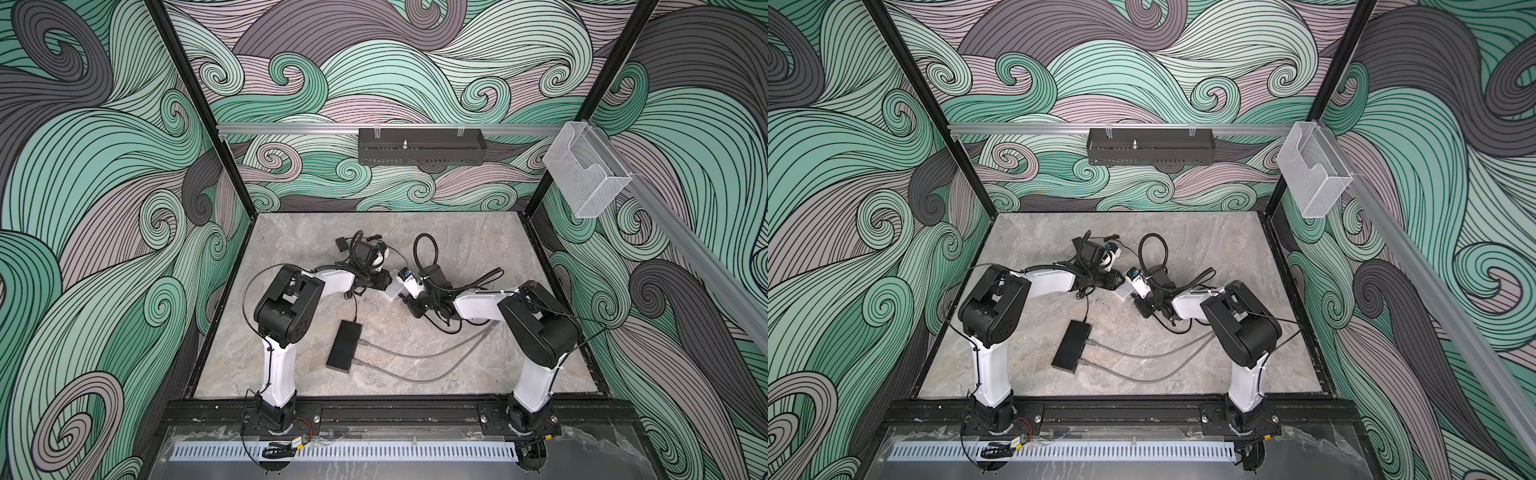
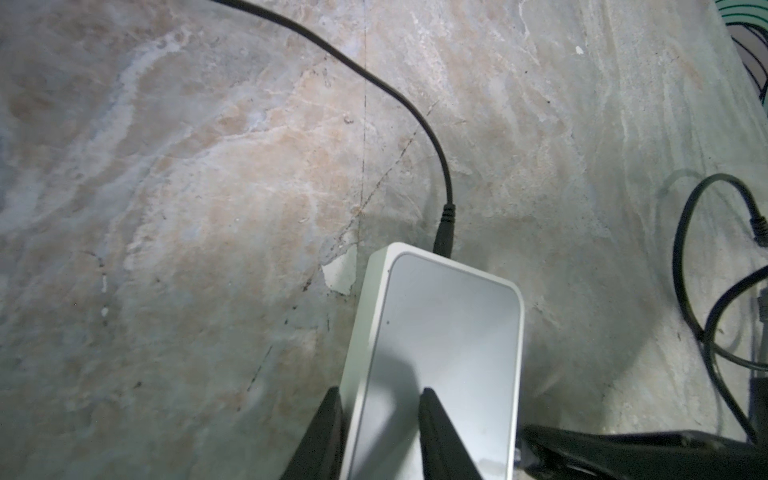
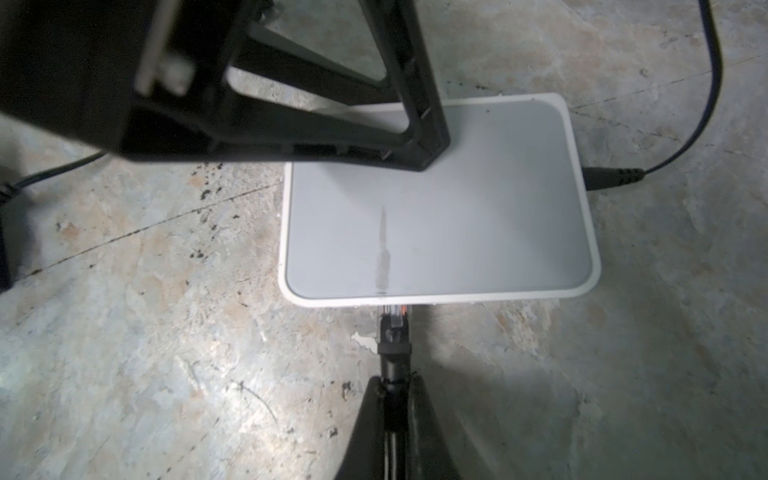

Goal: Insert the plug into the switch port
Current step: 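Press the plug further into the port while the left gripper holds the router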

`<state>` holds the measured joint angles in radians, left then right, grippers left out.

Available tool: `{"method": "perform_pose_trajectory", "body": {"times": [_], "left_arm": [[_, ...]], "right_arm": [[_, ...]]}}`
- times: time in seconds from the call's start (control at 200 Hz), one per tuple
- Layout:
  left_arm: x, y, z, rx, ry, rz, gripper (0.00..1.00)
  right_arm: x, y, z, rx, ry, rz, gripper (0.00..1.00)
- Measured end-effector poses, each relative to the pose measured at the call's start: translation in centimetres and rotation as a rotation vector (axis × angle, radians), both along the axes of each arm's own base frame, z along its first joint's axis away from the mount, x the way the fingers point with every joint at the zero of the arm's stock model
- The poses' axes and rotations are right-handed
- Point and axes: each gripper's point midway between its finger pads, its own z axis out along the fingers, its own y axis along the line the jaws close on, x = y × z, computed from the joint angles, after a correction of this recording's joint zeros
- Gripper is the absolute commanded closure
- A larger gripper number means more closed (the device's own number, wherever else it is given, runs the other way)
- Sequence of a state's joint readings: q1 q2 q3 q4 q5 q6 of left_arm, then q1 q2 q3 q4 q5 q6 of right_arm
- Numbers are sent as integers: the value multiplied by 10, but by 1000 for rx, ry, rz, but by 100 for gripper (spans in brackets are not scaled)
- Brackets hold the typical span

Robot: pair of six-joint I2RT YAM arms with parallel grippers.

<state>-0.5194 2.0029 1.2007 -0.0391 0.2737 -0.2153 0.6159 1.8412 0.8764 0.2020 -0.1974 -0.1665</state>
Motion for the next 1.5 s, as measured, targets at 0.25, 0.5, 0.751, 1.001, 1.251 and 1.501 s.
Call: {"method": "perform_pose_trajectory", "body": {"times": [0.25,0.5,0.751,1.001,1.251,1.501], "left_arm": [[-5,-8,0,33,-21,-32,70],[-5,-8,1,47,-27,-40,70],[-9,-14,1,50,-26,-56,70],[-7,-12,1,62,-34,-51,70],[-5,-11,1,70,-40,-45,70],[-6,-11,1,68,-39,-47,70]], "right_arm": [[-5,-7,1,-11,31,0,100],[-5,-8,2,-10,49,-10,100],[-9,-12,3,-27,63,-16,100],[-6,-10,-1,-30,89,-27,100],[-5,-9,3,-45,110,-32,100],[-5,-11,1,-49,118,-41,100]]}}
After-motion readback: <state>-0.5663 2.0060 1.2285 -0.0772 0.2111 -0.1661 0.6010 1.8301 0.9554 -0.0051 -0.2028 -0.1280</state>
